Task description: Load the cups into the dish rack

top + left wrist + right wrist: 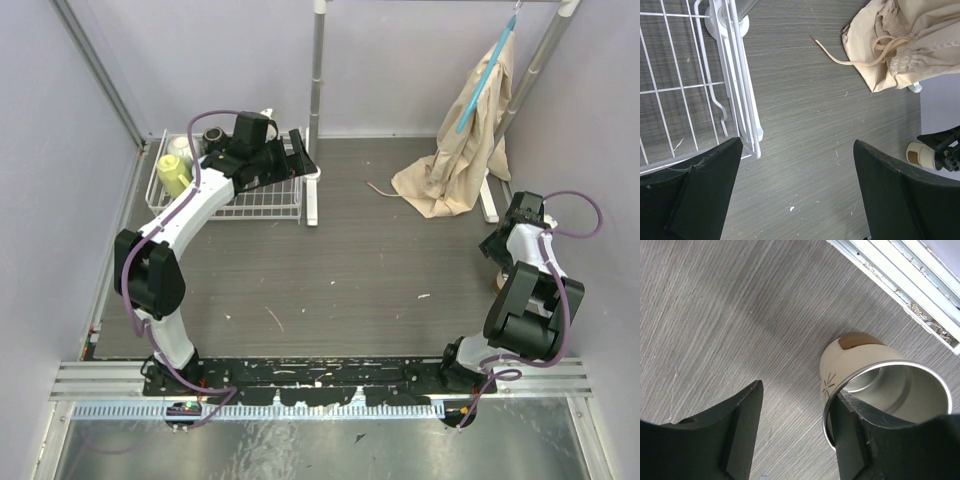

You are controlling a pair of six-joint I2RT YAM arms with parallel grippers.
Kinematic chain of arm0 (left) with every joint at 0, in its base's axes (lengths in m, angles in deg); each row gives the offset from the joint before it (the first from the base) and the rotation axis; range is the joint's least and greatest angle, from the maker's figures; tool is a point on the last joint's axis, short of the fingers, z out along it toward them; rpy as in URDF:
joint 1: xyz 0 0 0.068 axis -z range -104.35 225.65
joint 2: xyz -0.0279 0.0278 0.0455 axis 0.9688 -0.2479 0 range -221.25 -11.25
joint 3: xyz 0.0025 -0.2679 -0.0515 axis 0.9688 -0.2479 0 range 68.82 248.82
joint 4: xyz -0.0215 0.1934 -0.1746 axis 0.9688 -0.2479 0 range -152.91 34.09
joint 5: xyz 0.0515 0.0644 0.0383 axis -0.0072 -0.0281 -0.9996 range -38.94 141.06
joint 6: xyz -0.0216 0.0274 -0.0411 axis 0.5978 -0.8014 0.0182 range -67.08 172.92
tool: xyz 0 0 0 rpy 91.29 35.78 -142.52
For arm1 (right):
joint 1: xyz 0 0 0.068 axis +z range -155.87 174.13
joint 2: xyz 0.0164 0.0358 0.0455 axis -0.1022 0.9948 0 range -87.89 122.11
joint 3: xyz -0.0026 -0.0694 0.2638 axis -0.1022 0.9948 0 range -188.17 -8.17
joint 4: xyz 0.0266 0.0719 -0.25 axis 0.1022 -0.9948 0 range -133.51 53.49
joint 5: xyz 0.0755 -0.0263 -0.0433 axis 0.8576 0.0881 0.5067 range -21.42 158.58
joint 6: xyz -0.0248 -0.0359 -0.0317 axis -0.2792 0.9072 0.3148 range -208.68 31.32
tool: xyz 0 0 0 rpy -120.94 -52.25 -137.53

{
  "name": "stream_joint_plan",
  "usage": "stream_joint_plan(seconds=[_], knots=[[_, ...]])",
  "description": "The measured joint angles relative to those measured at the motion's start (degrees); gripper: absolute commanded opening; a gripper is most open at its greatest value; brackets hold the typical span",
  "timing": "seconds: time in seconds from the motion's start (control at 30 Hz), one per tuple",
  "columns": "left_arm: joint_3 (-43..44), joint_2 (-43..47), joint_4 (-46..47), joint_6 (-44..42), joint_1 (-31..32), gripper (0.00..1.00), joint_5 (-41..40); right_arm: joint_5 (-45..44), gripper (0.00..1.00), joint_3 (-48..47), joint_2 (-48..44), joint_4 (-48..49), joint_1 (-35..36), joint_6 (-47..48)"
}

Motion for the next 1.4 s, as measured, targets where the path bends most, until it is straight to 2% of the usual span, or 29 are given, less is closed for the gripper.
stream_joint_plan(seconds=[0.17, 0.37, 0.63, 0.83, 0.93, 1.1, 1.23, 1.4], knots=[[0.00, 0.00, 0.00, -0.02, -0.11, 1.00, -0.22, 0.09, 0.26, 0.39, 0.00, 0.59, 0.00, -0.42], [0.00, 0.00, 0.00, -0.02, -0.17, 1.00, -0.52, 0.11, 0.02, 0.96, 0.02, 0.94, 0.00, -1.09], [-0.20, 0.00, -0.17, -0.07, -0.24, 1.00, -0.07, 3.06, 0.01, 0.87, -1.09, 0.48, 1.03, -1.18], [-1.07, 0.94, -0.50, 1.31, -0.55, 0.99, 3.76, 9.60, 0.01, -4.15, -5.84, -2.05, 12.28, -3.58], [-1.33, 1.88, -1.42, 4.02, -0.74, 0.99, 7.43, 17.03, 0.01, -7.54, -8.83, -0.66, 16.85, -6.21], [-2.95, 3.08, -1.70, 10.91, -0.83, 0.99, 14.64, 31.45, 0.01, -8.52, -13.42, 5.42, 17.35, -14.25], [-11.10, 7.67, 2.38, 20.33, -0.70, 0.98, 18.97, 42.03, 0.01, -6.23, -15.04, 14.51, 17.62, -23.61], [-19.82, 12.22, 10.21, 31.89, 0.04, 0.98, 20.57, 49.96, 0.01, 0.90, -15.13, 27.45, 19.91, -35.28]])
